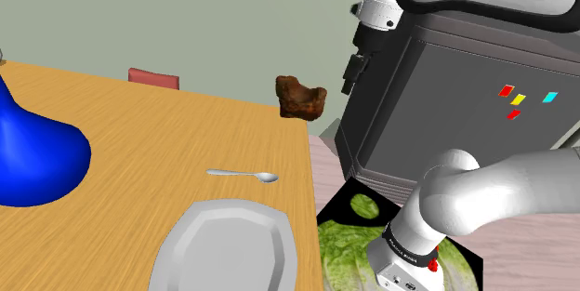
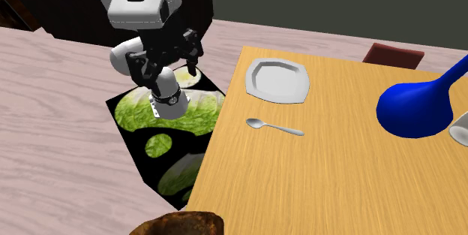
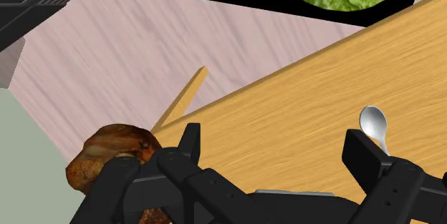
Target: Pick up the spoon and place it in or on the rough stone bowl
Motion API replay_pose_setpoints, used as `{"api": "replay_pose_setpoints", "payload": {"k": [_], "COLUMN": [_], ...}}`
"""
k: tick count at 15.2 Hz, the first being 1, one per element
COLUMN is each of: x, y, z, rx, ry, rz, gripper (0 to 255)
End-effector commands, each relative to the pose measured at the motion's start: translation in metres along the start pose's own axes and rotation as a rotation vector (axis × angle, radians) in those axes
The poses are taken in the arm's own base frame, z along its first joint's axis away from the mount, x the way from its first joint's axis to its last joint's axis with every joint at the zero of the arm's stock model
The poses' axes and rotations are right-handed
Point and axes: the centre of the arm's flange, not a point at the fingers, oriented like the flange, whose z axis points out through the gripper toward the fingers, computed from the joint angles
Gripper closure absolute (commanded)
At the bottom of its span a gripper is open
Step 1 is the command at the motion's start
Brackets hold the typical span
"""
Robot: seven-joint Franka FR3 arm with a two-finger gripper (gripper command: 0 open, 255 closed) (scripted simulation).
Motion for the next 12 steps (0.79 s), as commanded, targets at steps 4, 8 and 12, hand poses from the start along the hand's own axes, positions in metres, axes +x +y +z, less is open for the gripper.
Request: {"api": "replay_pose_setpoints", "payload": {"k": [4, 8, 12], "x": [0.016, 0.037, 0.058], "y": [-0.018, -0.043, -0.071], "z": [0.027, 0.063, 0.097], "rx": [0.025, 0.058, 0.090], "ry": [0.019, 0.045, 0.070], "rz": [-0.034, -0.078, -0.123], "gripper": [0, 0, 0]}}
